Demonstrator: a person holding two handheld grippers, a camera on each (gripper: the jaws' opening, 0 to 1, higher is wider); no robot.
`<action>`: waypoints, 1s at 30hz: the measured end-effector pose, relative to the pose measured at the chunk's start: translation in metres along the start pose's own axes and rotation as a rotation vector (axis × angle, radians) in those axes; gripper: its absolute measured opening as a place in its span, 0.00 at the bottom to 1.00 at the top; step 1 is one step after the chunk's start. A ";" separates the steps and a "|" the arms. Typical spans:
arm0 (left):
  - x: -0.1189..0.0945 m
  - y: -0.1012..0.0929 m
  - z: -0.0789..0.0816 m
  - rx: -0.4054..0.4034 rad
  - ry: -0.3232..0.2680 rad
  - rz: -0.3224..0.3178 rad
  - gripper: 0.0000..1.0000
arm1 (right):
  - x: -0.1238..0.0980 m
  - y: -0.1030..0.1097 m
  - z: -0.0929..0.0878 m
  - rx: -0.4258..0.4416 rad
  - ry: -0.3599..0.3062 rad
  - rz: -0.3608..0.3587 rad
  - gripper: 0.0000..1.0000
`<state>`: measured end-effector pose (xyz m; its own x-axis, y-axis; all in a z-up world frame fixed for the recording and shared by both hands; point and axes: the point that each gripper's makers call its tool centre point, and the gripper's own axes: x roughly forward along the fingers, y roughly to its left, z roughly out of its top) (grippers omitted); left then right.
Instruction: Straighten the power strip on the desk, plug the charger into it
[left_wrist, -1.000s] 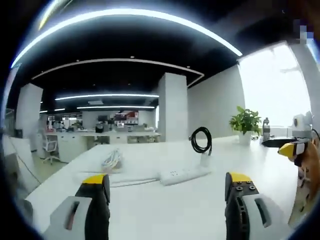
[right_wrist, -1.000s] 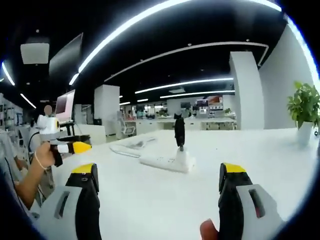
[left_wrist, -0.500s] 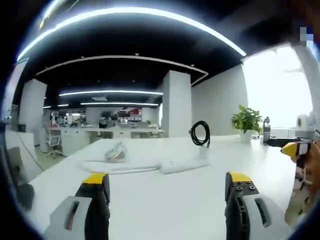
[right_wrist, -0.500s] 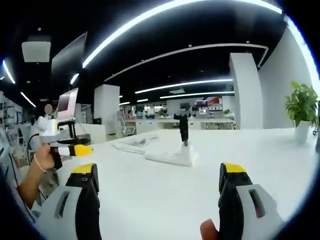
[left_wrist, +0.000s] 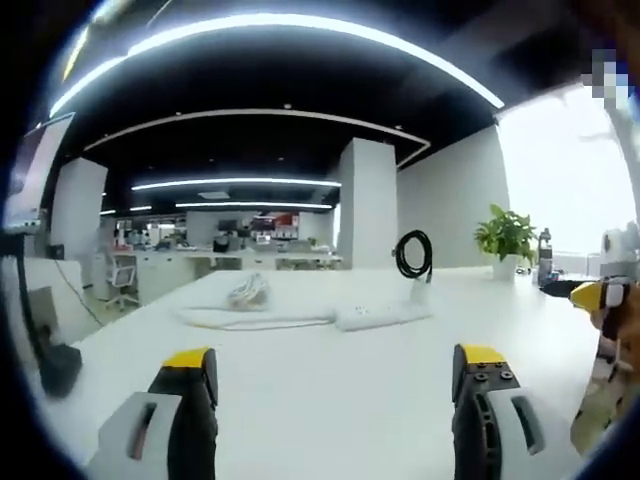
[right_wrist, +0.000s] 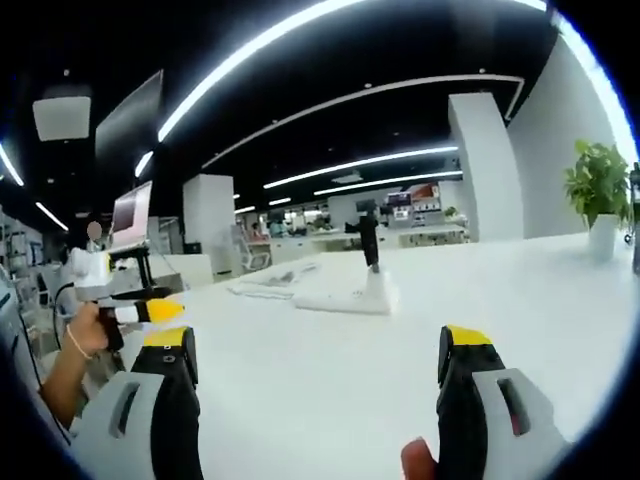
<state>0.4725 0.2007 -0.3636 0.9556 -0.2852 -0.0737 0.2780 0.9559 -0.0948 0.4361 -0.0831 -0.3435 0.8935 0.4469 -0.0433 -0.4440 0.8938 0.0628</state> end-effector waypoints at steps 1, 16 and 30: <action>-0.001 0.000 -0.001 0.003 0.004 0.002 0.99 | 0.000 0.000 -0.002 0.000 0.003 0.000 1.00; -0.007 -0.001 -0.004 0.009 0.012 -0.001 0.99 | -0.016 -0.007 -0.021 0.022 0.048 -0.055 1.00; -0.006 -0.005 -0.006 0.010 0.015 -0.001 0.99 | -0.022 -0.014 -0.016 0.000 0.037 -0.075 1.00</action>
<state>0.4651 0.1975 -0.3688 0.9539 -0.2867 -0.0886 0.2796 0.9564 -0.0845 0.4217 -0.1045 -0.3598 0.9213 0.3794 -0.0848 -0.3756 0.9250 0.0579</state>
